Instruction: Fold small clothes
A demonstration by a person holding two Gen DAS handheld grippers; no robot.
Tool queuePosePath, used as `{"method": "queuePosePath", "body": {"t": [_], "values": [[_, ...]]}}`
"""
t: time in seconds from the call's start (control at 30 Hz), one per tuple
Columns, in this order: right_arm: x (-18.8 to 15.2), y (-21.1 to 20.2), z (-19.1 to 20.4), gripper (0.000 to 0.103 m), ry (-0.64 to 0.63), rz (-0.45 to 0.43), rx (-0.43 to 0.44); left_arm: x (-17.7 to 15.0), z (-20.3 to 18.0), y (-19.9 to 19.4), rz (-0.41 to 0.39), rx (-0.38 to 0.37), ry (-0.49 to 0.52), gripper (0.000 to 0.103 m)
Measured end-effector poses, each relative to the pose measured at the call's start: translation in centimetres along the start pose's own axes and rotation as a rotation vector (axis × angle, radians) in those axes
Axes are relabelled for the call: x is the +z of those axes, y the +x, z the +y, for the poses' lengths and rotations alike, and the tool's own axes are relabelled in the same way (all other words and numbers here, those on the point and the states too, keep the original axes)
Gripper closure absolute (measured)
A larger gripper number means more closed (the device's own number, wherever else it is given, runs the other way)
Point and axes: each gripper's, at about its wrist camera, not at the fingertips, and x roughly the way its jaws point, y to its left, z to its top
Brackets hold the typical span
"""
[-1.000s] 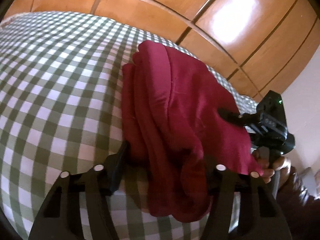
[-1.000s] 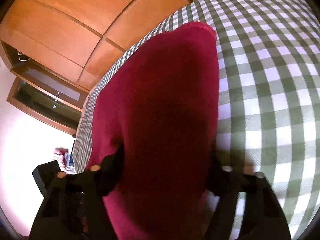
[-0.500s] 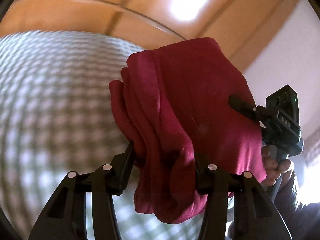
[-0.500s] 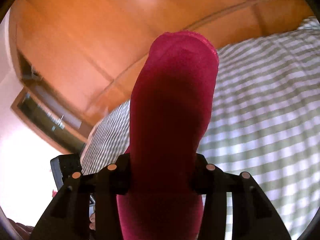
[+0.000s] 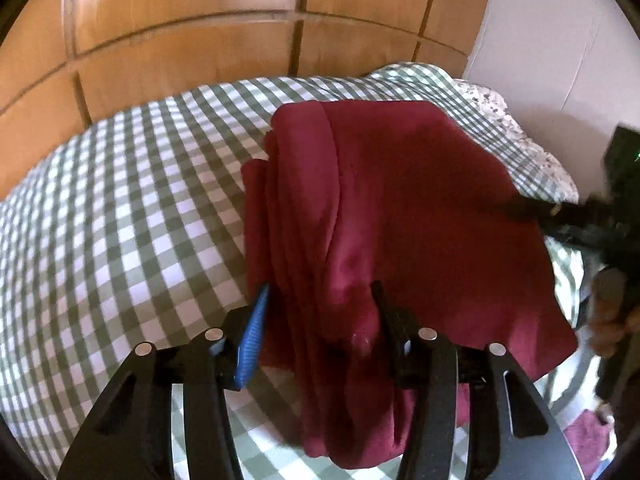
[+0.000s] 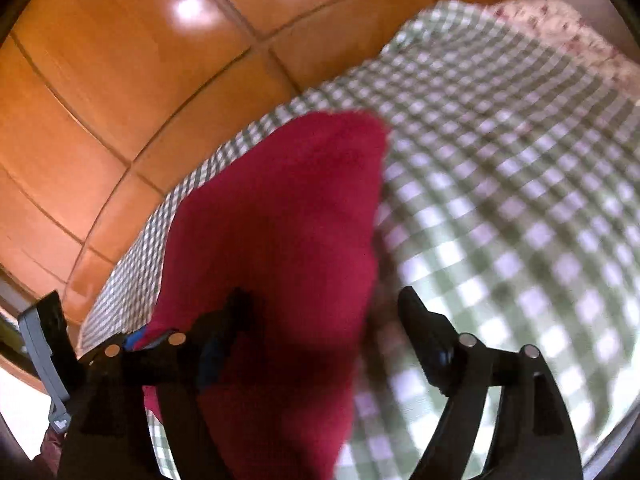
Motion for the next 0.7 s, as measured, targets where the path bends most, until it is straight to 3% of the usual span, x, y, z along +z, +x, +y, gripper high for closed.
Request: {"method": "queuePosePath", "body": {"t": [0.1,0.2,0.37,0.6,0.7], "values": [[0.8,-2.1,2.7,0.035,-0.066,-0.070,0.012,-1.1,0.7,-0.9,-0.030,0.021,-0.050,0.053],[2.0,-0.6,5.9,0.044,-0.121,-0.046,0.028,-1.6,0.5,-1.6,-0.054,0.050,-0.056,0.053],[3.0,6.1,7.6,0.045,-0.128,0.049,-0.058,-2.4,0.9,-1.5,-0.034,0.066,-0.082,0.053],[2.6,11.4,7.1,0.044,-0.181,0.072,-0.114,-3.8,1.0,-1.8,-0.051,0.062,-0.129,0.052],[2.6,11.2,7.2,0.044,-0.185,0.073,-0.116,-4.1,1.3,-1.9,-0.050,0.073,-0.160,0.041]]}}
